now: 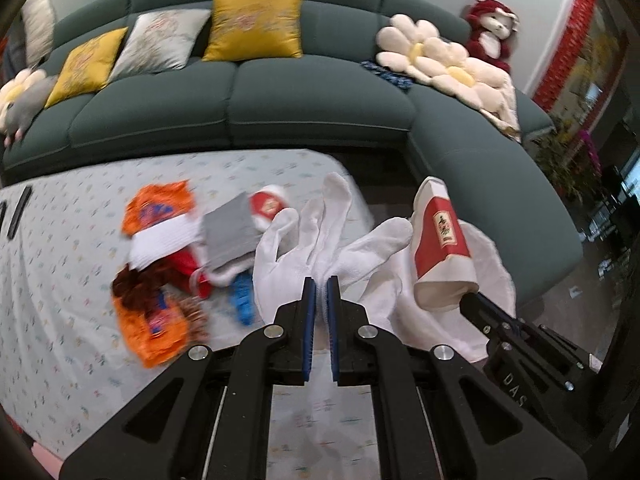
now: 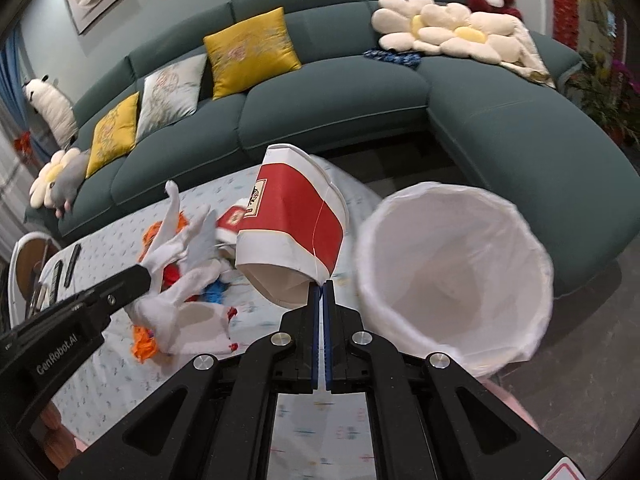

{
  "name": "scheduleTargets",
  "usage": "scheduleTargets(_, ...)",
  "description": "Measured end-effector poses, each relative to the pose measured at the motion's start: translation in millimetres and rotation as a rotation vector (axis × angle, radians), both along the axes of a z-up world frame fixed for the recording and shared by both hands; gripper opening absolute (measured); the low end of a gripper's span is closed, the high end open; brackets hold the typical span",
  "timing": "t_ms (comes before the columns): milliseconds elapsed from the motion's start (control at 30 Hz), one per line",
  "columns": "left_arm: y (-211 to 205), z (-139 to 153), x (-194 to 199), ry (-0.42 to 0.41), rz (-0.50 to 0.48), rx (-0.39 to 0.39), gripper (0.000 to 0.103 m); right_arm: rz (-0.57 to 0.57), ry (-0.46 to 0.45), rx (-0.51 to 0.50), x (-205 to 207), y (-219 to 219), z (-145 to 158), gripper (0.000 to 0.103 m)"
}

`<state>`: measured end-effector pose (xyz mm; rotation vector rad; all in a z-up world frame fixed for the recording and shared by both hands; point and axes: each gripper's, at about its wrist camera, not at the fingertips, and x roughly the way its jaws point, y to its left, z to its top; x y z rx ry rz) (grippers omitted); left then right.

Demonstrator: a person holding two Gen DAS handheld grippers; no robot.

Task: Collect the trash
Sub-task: 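Carry the glove and cup in both tools over the white bin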

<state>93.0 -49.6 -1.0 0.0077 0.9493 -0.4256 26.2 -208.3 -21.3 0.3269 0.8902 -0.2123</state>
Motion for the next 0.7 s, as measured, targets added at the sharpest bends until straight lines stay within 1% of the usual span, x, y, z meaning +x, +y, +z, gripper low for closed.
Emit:
scheduleTargets(200,-52.7,10.3,-8.4,-0.023,-0.085,-0.006,0.006,-0.07,-0.004,-0.009,-18.0,-45.4,1.7,0.002)
scheduleTargets(433,-103.5,11.3,-13.6,-0.028,-0.167,-0.002,0.006,-0.156,-0.003,-0.004,-33.2,-95.7,-1.4,0.002)
scheduleTargets(700,-143.7,3.4,-8.8,0.0,-0.232,-0.025,0.007,-0.209,0.008,0.005,-39.5,-125.8,-9.0,0.002)
